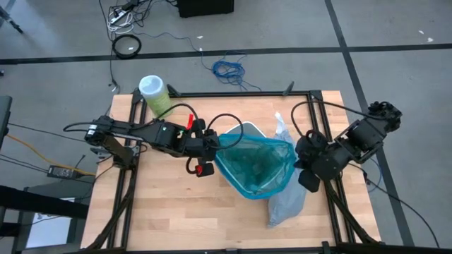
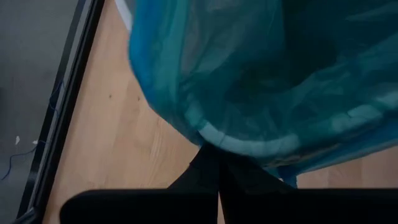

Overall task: Place trash/remove bag and relplace
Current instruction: Put the new blue trash bag into the trash bin

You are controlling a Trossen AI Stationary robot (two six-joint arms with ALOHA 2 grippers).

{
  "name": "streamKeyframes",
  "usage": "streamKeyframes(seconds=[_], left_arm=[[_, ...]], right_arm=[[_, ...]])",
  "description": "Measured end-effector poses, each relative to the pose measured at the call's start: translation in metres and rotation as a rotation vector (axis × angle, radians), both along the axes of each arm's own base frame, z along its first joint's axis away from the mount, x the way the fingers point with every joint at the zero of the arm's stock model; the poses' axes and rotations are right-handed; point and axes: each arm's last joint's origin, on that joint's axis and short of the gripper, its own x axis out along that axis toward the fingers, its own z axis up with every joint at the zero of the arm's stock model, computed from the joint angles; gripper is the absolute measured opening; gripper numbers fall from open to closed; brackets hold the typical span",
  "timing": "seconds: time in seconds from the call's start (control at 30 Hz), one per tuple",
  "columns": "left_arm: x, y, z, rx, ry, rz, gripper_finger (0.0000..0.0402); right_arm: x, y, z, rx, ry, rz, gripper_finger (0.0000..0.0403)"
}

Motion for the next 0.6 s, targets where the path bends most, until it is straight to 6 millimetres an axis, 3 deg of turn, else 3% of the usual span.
streamKeyframes(seconds=[0.33, 0.6], left_arm=[[0.005, -0.001, -0.005, 0.003, 0.012, 0.001, 0.0001], [0.004, -0.001, -0.005, 0.009, 0.016, 0.003, 0.0001]], right_arm=[[0.015, 0.000, -0.007, -0.142, -0.010, 0.015, 0.0000], [0.020, 0.001, -0.015, -0.108, 0.033, -0.032, 0.0000]])
